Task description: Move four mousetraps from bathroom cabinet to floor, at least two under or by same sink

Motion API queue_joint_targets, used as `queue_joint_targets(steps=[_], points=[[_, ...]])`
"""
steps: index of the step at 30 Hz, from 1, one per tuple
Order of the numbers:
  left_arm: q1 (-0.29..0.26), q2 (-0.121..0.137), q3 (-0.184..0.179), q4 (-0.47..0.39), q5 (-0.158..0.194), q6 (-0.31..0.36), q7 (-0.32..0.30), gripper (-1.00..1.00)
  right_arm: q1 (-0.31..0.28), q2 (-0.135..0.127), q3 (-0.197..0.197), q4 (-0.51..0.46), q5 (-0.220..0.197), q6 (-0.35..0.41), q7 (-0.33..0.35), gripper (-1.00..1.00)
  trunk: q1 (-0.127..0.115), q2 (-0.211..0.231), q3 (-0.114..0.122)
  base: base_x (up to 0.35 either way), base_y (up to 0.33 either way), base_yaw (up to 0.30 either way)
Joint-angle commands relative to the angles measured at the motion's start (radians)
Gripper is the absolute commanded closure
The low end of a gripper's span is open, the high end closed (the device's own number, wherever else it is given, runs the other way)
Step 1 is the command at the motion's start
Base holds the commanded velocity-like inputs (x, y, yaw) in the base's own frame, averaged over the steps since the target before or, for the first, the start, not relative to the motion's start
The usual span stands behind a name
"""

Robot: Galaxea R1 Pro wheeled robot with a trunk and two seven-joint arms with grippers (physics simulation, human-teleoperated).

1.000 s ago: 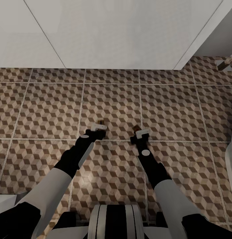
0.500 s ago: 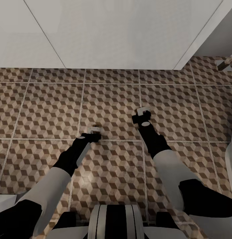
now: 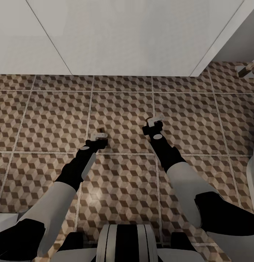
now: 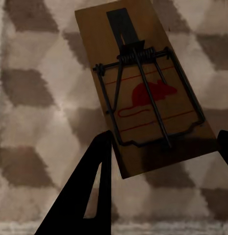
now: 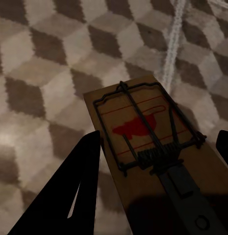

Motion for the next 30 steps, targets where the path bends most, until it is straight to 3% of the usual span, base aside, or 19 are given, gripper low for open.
queue_joint_targets(steps=[1,6,14,16,19,21,22,25,28,30], points=[[-0.001,0.001,-0.004,0.016,-0.005,0.002,0.009,1.00,0.000,0.000,0.003,0.000,0.010,0.007,-0.005,1.00,0.000,0.000,0.000,0.000,0.000,0.000],[-0.001,0.002,-0.004,0.056,-0.055,-0.024,0.008,1.00,0.003,0.000,0.004,0.001,0.010,0.003,-0.005,1.00,0.000,0.000,0.000,0.000,0.000,0.000],[-0.014,0.003,0.002,0.006,-0.073,-0.056,0.012,1.00,0.007,0.000,0.004,0.001,0.010,0.003,-0.005,1.00,0.000,0.000,0.000,0.000,0.000,0.000],[-0.034,0.003,0.004,-0.014,-0.073,-0.027,0.025,1.00,0.007,0.000,0.004,0.001,0.010,0.003,-0.005,1.00,0.000,0.000,0.000,0.000,0.000,0.000],[-0.080,0.002,0.018,-0.043,-0.073,0.098,0.067,1.00,0.009,0.000,0.004,0.002,0.010,0.002,-0.005,1.00,0.000,0.000,0.000,0.000,0.000,0.000],[-0.144,0.002,0.033,-0.055,-0.072,0.199,0.086,1.00,0.010,0.000,0.004,0.008,0.010,0.002,-0.005,1.00,0.000,0.000,0.000,0.000,0.000,0.000],[-0.162,0.002,0.035,-0.052,-0.072,0.218,0.089,1.00,0.011,0.000,0.004,0.011,0.010,0.002,-0.005,1.00,0.000,0.000,0.000,0.000,0.000,0.000],[-0.247,-0.001,0.042,0.015,-0.070,0.269,0.097,1.00,0.013,0.000,0.004,0.026,0.010,0.002,-0.005,1.00,0.000,0.000,0.000,0.000,0.000,0.000],[-0.280,-0.010,0.044,0.101,-0.070,0.281,0.098,1.00,0.013,0.000,0.004,0.031,0.010,-0.001,-0.005,1.00,0.000,0.000,0.000,0.000,0.000,0.000],[-0.294,-0.024,0.045,0.208,-0.069,0.276,0.098,1.00,0.014,0.000,0.004,0.034,0.009,-0.018,-0.006,1.00,0.000,0.000,0.000,0.000,0.000,0.000]])
